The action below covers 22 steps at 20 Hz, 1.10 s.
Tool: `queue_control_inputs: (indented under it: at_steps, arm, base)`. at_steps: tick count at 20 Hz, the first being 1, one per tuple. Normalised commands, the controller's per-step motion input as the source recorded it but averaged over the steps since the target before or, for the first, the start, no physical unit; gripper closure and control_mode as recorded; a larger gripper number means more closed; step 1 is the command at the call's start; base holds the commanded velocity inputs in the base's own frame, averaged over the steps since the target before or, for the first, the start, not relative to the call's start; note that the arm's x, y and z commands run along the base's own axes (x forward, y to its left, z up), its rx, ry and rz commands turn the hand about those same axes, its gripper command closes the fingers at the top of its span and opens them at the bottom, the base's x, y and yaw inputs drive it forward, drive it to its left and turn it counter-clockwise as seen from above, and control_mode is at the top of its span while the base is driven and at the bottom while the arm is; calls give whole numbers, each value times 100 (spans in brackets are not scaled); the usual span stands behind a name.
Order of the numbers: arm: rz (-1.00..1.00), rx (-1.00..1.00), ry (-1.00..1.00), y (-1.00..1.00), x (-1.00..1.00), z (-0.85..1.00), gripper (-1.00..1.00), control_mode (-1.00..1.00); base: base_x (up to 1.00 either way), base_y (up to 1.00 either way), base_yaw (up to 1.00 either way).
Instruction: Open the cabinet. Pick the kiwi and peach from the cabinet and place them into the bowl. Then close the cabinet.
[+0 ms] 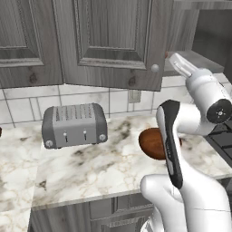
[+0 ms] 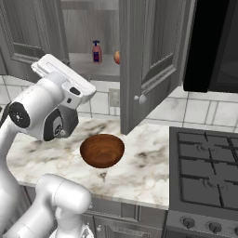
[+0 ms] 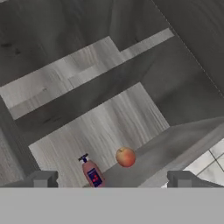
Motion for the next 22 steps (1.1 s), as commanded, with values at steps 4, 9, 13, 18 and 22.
queue_control_inputs:
  at_steps: [4, 9, 13, 18, 22]
  arm:
    - [3, 0, 21, -2, 0, 2, -100, -100]
    - [0, 2, 3, -2, 0, 0, -100, -100]
    - [6, 18, 21, -24, 0, 0, -100, -100]
    - [9, 14, 20, -22, 0, 0, -100, -100]
    - [6, 24, 22, -1, 10, 0, -100, -100]
  base:
    - [0, 0, 0]
    - [0, 0, 0]
    - [0, 0, 0]
    - [0, 0, 0]
    - [0, 0, 0]
